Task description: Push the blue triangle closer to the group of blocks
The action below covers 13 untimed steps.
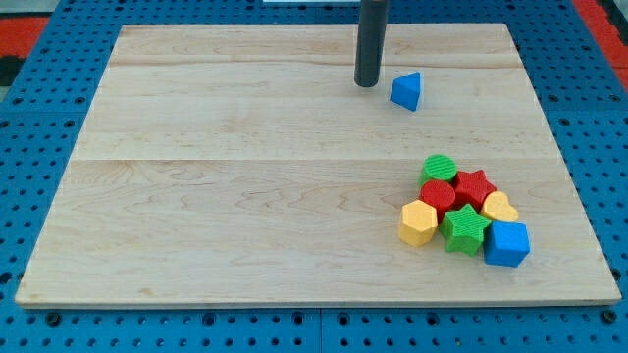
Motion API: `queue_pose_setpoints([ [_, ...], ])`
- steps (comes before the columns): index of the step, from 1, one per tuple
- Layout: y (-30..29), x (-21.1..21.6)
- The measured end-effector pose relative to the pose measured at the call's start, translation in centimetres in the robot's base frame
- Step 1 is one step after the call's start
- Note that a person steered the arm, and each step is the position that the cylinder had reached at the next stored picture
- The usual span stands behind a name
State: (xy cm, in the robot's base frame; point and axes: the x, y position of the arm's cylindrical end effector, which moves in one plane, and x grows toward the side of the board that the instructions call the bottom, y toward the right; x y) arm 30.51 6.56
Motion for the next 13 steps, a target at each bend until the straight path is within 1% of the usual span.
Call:
queue_pose_setpoints([
  [2,-0.1,-2.7],
  [3,3.6,-5.6],
  [4,7.3,-4.2],
  [6,4.8,0.8],
  [7,4.4,1.5],
  [8,4.7,3.4],
  [9,8.2,1.6],
  [10,10.4,2.3],
  [11,7.8,4.2],
  [12,3.0,4.9],
  [13,2.6,7.6],
])
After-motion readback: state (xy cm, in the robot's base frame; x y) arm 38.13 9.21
